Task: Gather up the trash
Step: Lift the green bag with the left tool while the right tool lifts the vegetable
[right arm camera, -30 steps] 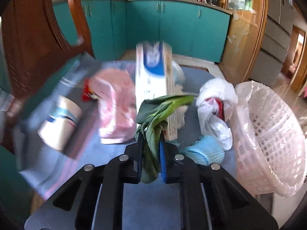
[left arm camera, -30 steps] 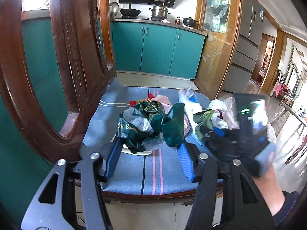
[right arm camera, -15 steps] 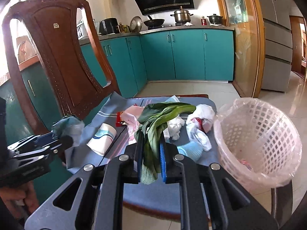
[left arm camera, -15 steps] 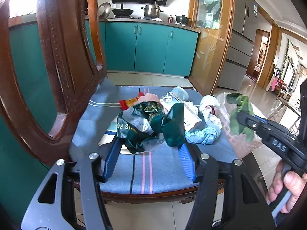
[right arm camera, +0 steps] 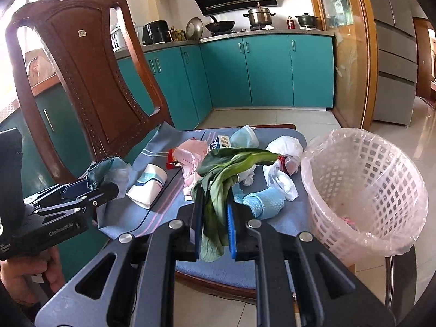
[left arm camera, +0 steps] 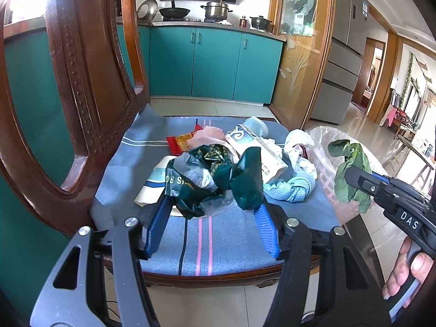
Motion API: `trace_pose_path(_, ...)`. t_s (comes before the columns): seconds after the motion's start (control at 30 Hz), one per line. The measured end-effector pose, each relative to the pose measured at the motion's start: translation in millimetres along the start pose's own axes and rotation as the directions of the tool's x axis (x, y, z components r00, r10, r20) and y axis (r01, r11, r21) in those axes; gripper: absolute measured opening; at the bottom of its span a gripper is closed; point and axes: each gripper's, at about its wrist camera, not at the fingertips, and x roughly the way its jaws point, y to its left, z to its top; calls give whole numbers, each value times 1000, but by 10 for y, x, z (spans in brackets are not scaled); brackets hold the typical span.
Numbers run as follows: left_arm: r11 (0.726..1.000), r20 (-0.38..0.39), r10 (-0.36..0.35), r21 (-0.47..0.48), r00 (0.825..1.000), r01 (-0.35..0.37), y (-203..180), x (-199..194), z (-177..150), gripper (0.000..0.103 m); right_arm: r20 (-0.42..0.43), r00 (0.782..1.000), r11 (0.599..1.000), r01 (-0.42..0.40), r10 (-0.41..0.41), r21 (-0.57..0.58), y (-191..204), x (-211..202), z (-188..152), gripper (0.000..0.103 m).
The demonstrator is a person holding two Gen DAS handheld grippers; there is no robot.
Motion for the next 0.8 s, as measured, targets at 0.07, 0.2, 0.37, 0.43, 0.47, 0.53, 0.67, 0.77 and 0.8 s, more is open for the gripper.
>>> trace_pose_path(0.07,1000,-3,0,0,1000,0,-9,15,5,60,0,1000,1000,-1,1,2,1,1,-1,15)
trace_pose_path(0.2,1000,-6,2,1,1000,-2,-6,7,14,60,-3,1000,1000,-2,2,-3,6,-1,3,15)
trace_pose_path(0.37,1000,-6,4,-4,1000,-4,17,6,23,60,-7,1000,1000,-3,3,-7,15,0,-8,15)
trace_pose_path(0.43,1000,-7,4,-5,1000,-4,10,6,26,60,-8,1000,1000,-3,3,-7,16,1,-8,15)
trace_pose_path(0.47,1000,-7,5,-4,1000,-5,5,6,23,60,-8,1000,1000,-3,3,-7,16,2,-8,15)
trace_pose_path(0.53,1000,-9,5,-3,1000,-5,3,8,21,61,-9,1000,1000,-3,3,-6,19,2,-9,15)
trace_pose_path(0.67,1000,-9,5,-4,1000,-5,2,9,23,61,-10,1000,1000,-4,4,-7,18,7,-9,15)
trace_pose_path(0.77,1000,-10,5,-3,1000,-5,1,9,22,61,-11,1000,1000,-3,3,-8,21,9,-8,15)
trace_pose_path(0.8,1000,-10,4,-2,1000,-4,-1,12,21,61,-11,1000,1000,-3,3,-7,20,11,-12,15)
